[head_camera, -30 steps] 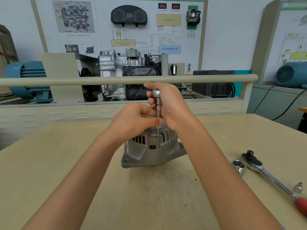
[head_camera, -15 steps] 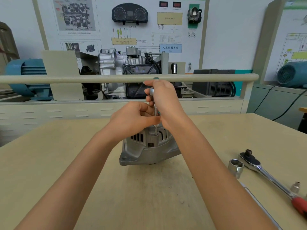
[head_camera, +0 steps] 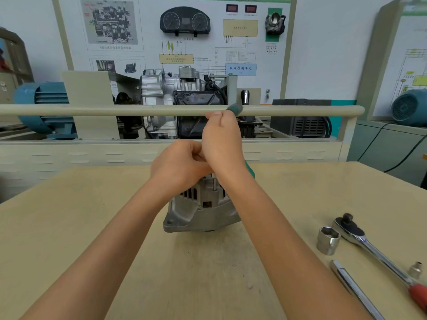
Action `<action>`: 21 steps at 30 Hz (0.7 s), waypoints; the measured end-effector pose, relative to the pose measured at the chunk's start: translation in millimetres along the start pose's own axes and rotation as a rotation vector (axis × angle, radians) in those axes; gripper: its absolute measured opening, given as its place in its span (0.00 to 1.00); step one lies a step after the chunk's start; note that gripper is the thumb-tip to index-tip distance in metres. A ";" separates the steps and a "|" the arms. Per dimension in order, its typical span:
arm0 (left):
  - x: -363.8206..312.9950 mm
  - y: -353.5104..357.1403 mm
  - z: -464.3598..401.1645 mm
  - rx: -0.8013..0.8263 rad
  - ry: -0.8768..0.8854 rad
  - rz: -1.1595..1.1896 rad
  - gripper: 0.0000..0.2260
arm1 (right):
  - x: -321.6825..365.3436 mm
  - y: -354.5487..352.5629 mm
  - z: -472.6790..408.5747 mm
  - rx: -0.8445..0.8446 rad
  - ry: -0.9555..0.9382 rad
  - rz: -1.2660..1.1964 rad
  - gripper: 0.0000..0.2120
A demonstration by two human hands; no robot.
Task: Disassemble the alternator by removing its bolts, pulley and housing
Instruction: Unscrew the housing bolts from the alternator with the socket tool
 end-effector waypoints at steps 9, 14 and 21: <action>-0.7 15.4 2.6 0.254 0.025 0.149 0.03 | -20.0 19.5 1.1 0.344 0.313 -0.479 0.10; 1.7 12.3 1.7 0.218 0.000 0.191 0.04 | -19.6 20.2 2.5 0.373 0.323 -0.525 0.10; -0.3 2.0 3.4 0.043 -0.002 0.028 0.04 | -13.0 11.1 0.1 0.121 0.169 -0.212 0.14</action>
Point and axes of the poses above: each hand's wrist, its own z-axis away from the middle knuckle, its own y-axis out of the palm, x = y × z, the point moved 10 cm from there along -z, towards the middle knuckle
